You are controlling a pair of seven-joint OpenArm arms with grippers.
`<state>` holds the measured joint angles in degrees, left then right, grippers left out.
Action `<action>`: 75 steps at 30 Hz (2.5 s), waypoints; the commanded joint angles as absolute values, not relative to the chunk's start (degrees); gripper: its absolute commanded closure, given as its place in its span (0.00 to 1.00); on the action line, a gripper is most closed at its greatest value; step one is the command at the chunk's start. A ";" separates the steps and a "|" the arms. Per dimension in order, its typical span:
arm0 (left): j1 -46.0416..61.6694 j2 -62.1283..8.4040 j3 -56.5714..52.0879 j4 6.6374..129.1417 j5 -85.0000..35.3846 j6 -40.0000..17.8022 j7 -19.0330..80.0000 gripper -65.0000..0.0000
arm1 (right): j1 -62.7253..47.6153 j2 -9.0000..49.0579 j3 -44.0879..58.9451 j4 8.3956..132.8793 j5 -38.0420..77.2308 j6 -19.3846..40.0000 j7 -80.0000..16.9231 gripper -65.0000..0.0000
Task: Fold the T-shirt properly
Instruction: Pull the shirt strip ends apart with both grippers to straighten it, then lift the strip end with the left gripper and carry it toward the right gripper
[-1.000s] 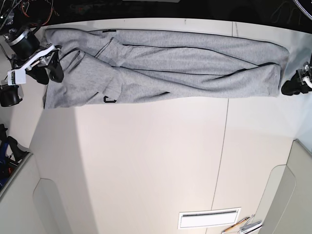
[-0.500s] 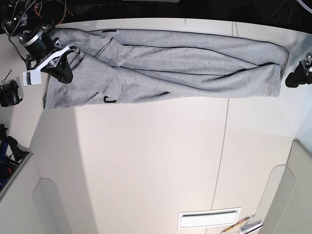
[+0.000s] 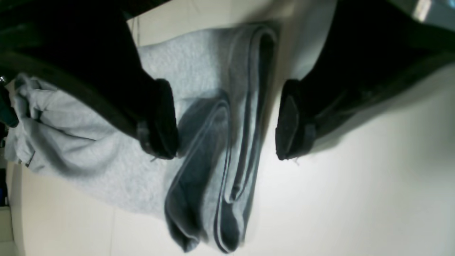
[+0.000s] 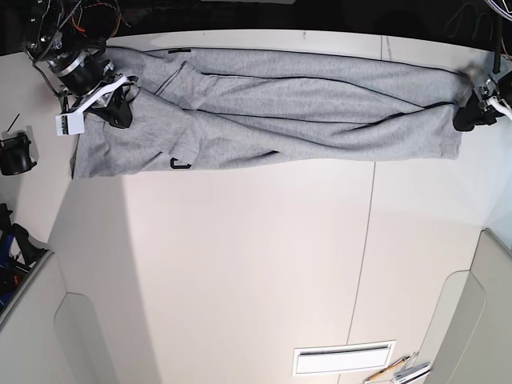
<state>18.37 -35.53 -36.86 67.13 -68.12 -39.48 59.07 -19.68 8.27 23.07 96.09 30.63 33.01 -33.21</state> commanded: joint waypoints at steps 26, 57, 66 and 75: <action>18.28 -37.76 -27.88 67.94 -64.51 -40.00 63.18 0.29 | -19.35 8.86 23.18 96.95 32.12 33.23 -33.01 1.00; 17.98 -40.71 -33.61 69.87 -72.49 -40.00 64.36 1.00 | -18.39 8.86 23.18 96.97 35.83 33.23 -33.04 1.00; 18.85 -41.10 -35.22 83.33 -72.75 -40.00 68.27 1.00 | -16.62 8.86 23.18 97.03 36.01 33.26 -33.23 1.00; 20.34 -38.74 -35.16 98.24 -85.00 -40.00 76.14 1.00 | -15.59 8.84 23.20 97.03 36.01 33.26 -33.26 1.00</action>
<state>20.60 -37.47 -34.61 97.56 -83.44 -39.70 76.86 -15.88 8.27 23.07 96.09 34.92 33.01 -34.30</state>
